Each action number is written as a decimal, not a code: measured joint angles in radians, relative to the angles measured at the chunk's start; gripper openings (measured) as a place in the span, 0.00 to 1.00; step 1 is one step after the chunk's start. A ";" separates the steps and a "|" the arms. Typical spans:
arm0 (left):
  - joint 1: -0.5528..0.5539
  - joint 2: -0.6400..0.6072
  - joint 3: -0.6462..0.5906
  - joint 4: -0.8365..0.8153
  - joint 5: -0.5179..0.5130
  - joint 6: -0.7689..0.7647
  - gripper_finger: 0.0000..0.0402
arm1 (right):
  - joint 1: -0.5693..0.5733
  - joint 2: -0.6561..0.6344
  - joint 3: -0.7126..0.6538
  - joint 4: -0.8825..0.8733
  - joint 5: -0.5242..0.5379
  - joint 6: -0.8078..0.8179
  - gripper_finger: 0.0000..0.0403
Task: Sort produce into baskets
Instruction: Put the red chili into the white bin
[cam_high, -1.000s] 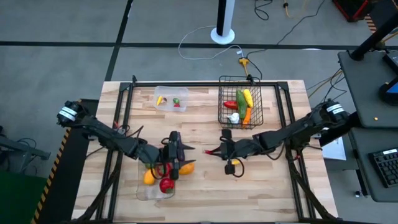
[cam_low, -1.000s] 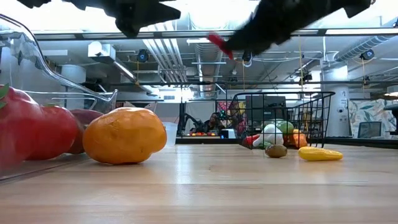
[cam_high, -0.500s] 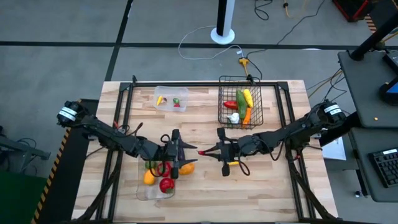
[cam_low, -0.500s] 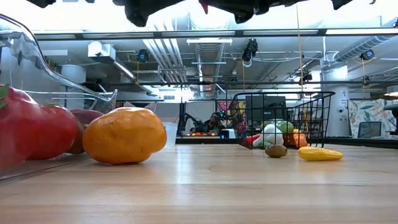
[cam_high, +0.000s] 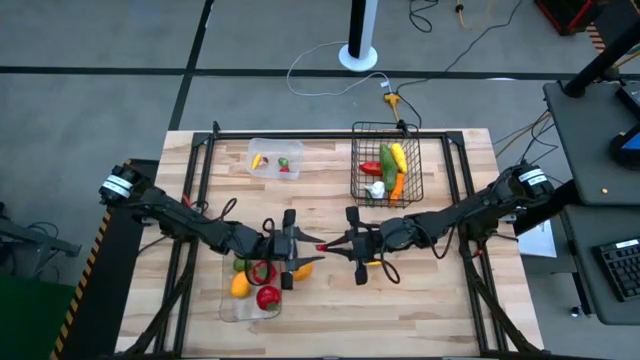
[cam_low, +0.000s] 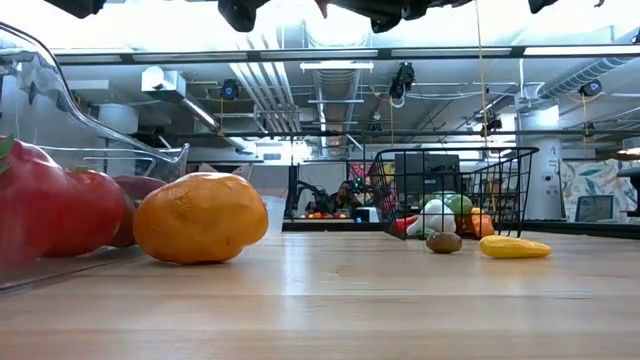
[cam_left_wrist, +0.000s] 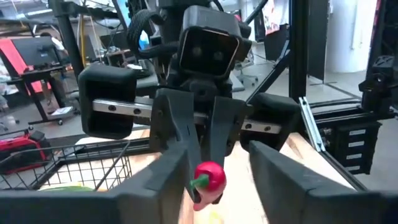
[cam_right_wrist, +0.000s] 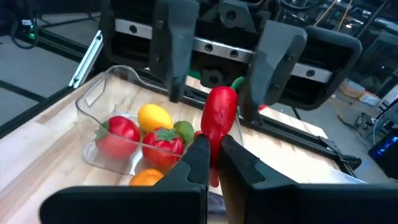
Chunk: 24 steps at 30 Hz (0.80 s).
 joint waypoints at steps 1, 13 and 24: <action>0.000 0.000 0.000 0.000 0.000 0.000 0.35 | 0.000 0.000 0.000 0.000 0.000 0.001 0.03; 0.008 -0.001 -0.003 -0.001 -0.007 -0.006 0.06 | 0.000 -0.001 0.000 -0.003 0.001 0.026 0.04; 0.025 -0.049 -0.005 -0.089 -0.031 -0.007 0.02 | 0.000 -0.034 0.035 -0.149 0.116 0.119 0.36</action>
